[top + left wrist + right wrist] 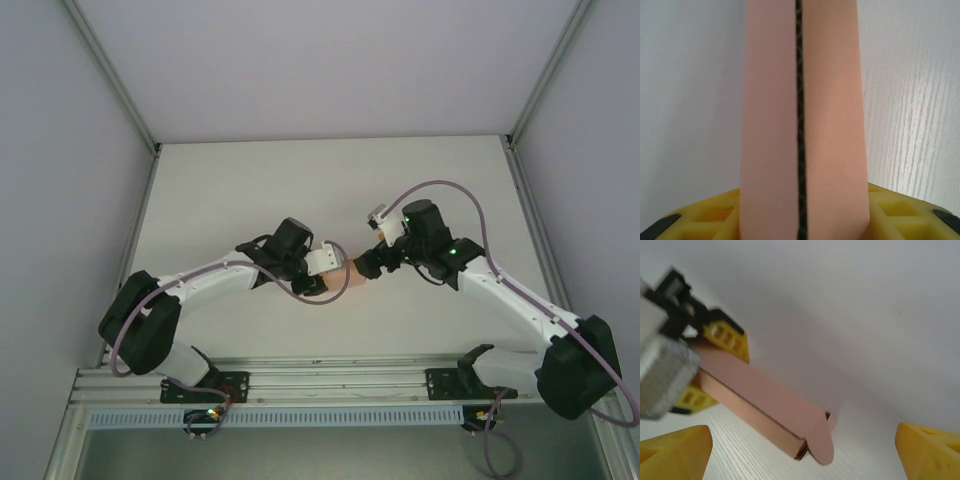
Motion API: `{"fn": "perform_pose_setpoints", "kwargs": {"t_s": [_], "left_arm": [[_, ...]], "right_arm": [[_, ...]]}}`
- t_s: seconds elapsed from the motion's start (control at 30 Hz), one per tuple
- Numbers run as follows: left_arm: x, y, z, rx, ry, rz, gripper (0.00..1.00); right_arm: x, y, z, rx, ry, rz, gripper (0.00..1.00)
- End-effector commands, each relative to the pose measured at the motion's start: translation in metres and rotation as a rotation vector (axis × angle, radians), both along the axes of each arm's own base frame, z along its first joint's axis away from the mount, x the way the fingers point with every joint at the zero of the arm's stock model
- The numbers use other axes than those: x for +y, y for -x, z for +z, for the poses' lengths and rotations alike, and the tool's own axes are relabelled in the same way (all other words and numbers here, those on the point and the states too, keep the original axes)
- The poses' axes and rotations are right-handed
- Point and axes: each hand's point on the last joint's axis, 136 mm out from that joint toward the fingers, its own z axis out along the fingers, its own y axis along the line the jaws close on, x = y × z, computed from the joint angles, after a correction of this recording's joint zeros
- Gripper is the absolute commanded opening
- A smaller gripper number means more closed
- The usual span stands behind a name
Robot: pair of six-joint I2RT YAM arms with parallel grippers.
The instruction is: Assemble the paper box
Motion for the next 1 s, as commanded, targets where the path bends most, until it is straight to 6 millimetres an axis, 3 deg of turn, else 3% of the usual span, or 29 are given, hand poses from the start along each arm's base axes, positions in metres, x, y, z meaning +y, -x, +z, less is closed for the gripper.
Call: {"fn": "perform_pose_setpoints", "kwargs": {"t_s": [0.0,0.23,0.4,0.53,0.63,0.73,0.87,0.97], "left_arm": [[0.004,0.003,-0.011,0.082,-0.022,0.023,0.47],[0.002,0.006,-0.011,0.119,-0.013,0.005,0.53],[0.002,0.004,-0.013,0.12,-0.024,0.013,0.55],[0.002,0.002,-0.014,0.123,-0.024,0.02,0.57],[0.001,0.002,-0.014,0.125,-0.022,0.018,0.57],[0.0,0.003,-0.013,0.13,-0.018,0.014,0.57],[0.0,0.005,-0.01,0.137,-0.012,0.003,0.59],[-0.002,0.007,-0.007,0.141,-0.002,-0.008,0.6]], "right_arm": [[-0.006,0.004,-0.014,0.004,0.073,0.021,0.93],[-0.008,0.014,-0.022,-0.001,0.1,0.068,0.79],[-0.007,0.008,-0.032,0.018,0.113,0.056,0.68],[-0.005,0.01,-0.029,0.026,0.107,0.073,0.68],[-0.008,0.011,-0.02,-0.014,0.096,0.062,0.75],[-0.004,0.021,-0.012,-0.052,0.064,0.112,0.76],[-0.011,0.028,-0.026,-0.047,0.106,0.131,0.76],[-0.012,0.022,-0.031,-0.05,0.133,0.127,0.72]]}}
